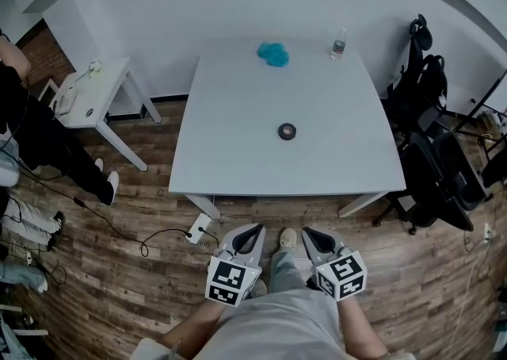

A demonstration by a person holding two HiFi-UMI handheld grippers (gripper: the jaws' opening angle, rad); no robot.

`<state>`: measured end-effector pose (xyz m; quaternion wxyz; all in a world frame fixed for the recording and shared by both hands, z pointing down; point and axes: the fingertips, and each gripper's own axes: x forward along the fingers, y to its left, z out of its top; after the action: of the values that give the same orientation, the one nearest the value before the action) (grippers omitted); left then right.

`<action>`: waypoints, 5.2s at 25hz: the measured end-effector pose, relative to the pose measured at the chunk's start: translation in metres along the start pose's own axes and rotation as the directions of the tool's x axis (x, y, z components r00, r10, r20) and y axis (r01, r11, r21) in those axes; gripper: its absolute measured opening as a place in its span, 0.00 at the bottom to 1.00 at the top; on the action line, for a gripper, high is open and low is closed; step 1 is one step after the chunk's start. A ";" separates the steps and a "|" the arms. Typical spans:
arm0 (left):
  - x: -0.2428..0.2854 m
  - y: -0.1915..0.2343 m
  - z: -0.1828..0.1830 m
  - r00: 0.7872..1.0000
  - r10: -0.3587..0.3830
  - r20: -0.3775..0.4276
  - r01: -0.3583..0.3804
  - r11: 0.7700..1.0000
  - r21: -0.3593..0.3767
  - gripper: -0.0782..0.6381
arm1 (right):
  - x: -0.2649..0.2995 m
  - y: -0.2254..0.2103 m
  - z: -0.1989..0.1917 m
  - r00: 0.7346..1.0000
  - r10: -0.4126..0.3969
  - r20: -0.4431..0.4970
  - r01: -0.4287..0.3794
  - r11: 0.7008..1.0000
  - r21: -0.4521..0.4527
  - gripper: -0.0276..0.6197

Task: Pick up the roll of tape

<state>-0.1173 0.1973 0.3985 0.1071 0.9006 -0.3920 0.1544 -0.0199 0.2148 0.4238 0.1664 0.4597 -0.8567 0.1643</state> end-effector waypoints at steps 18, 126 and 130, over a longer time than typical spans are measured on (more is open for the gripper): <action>0.103 0.049 0.042 1.000 -0.004 -0.022 0.004 0.999 0.038 0.13 | 0.078 -0.090 0.051 1.000 0.029 0.006 -0.029 1.000 0.009 0.05; 0.355 0.183 0.054 0.975 -0.089 -0.204 0.096 0.995 0.020 0.20 | 0.249 -0.278 0.081 0.982 0.024 -0.189 -0.002 0.993 0.117 0.05; 0.370 0.184 0.045 0.968 -0.104 -0.229 0.112 0.993 0.022 0.25 | 0.252 -0.283 0.077 0.982 0.022 -0.190 0.001 0.992 0.124 0.05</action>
<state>-0.0059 -0.1886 0.5037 0.1437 0.8987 -0.3249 0.2571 0.0761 -0.1516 0.5015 0.2180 0.4468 -0.8274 0.2613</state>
